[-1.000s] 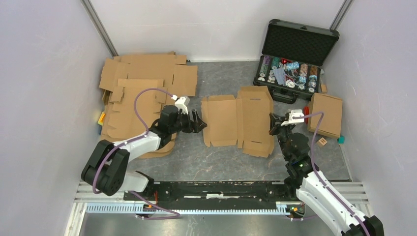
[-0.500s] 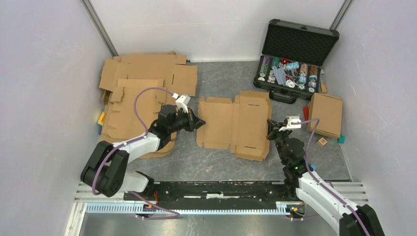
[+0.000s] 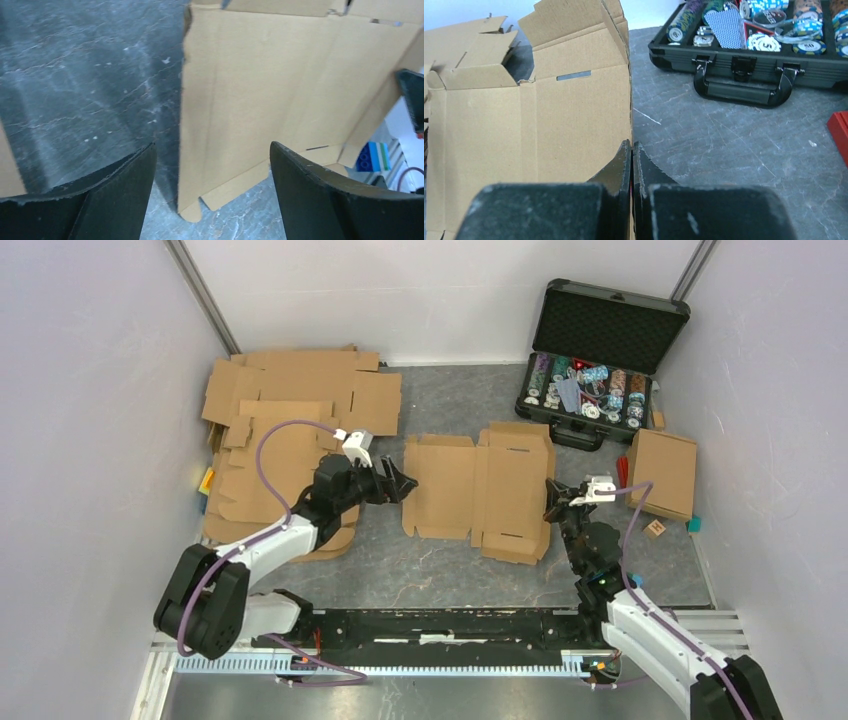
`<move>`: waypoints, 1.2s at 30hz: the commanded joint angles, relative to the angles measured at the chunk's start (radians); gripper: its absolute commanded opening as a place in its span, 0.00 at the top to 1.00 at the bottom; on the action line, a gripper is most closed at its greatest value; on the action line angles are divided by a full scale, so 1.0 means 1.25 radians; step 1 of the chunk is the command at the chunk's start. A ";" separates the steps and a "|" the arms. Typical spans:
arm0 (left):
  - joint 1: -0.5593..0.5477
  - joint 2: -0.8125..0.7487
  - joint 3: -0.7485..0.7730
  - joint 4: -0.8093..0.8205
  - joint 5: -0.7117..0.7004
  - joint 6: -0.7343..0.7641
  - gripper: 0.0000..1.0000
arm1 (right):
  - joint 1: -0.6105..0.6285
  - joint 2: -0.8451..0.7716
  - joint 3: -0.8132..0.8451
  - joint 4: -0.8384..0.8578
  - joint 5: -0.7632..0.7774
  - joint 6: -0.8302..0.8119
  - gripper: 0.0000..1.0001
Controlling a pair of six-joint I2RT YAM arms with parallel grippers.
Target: Fold the paper box
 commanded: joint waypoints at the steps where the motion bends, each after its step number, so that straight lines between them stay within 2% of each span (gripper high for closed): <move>1: 0.012 0.042 0.025 -0.051 -0.037 0.004 0.10 | -0.001 -0.014 -0.012 0.059 -0.039 -0.031 1.00; 4: 0.014 0.118 0.076 -0.100 -0.019 0.015 0.13 | -0.001 -0.008 -0.012 0.063 -0.058 -0.032 1.00; 7: 0.016 0.188 0.093 -0.041 0.101 0.000 0.29 | -0.001 -0.003 -0.013 0.064 -0.057 -0.028 1.00; 10: 0.018 0.226 0.101 0.016 0.198 -0.024 0.50 | -0.001 0.007 -0.012 0.065 -0.066 -0.028 1.00; 15: 0.019 0.156 0.054 0.099 0.226 -0.035 0.82 | -0.001 0.034 -0.006 0.056 -0.067 -0.028 1.00; 19: 0.019 0.078 0.021 0.133 0.224 -0.041 0.87 | -0.001 0.055 -0.014 0.066 -0.055 -0.025 0.99; 22: 0.019 0.038 0.000 0.166 0.233 -0.057 0.87 | -0.001 0.075 -0.024 0.095 -0.074 -0.021 0.78; 25: 0.018 0.025 -0.009 0.193 0.242 -0.071 0.88 | 0.000 0.094 -0.022 0.101 -0.103 -0.026 0.63; 28: 0.018 0.019 -0.017 0.202 0.242 -0.071 0.92 | -0.001 0.116 -0.013 0.088 -0.111 -0.026 0.37; 34: 0.019 0.006 -0.022 0.189 0.218 -0.061 0.97 | -0.001 0.181 0.019 0.029 -0.119 -0.001 0.17; 36: 0.019 0.002 -0.024 0.185 0.210 -0.058 0.98 | -0.001 0.203 0.034 0.007 -0.120 0.007 0.13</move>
